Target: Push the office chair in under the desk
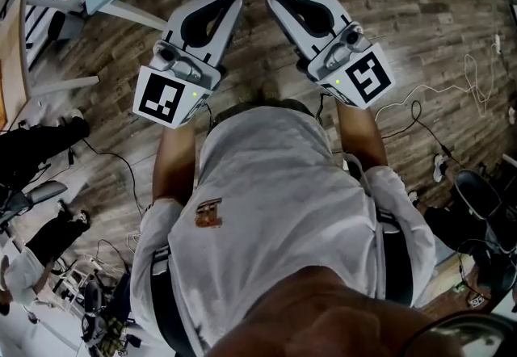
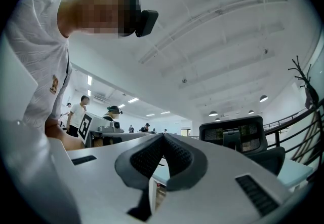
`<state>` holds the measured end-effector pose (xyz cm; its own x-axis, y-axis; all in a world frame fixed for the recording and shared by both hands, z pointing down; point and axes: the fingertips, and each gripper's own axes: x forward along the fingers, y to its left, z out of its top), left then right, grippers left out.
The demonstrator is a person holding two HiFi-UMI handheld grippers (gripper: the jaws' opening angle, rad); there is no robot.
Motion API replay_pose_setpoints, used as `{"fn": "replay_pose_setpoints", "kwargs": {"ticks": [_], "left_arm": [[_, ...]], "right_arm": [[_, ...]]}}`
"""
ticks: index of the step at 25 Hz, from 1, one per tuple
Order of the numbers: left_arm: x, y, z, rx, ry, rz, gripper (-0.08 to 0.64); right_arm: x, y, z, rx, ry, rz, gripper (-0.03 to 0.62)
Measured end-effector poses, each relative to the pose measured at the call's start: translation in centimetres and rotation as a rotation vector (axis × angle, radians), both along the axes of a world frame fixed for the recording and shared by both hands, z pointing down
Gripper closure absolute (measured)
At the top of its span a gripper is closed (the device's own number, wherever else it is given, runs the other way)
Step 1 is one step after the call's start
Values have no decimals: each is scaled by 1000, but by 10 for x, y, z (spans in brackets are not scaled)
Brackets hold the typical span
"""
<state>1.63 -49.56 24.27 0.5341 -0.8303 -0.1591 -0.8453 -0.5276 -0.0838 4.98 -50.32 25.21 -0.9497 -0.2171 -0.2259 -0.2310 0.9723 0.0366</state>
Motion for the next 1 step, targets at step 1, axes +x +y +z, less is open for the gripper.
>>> {"fn": "replay_pose_setpoints", "kwargs": {"ticks": [1], "left_arm": [[-1,1,0,-2,-2,-1,541]], "right_arm": [[0,1,0,0,-1,0,560]]}}
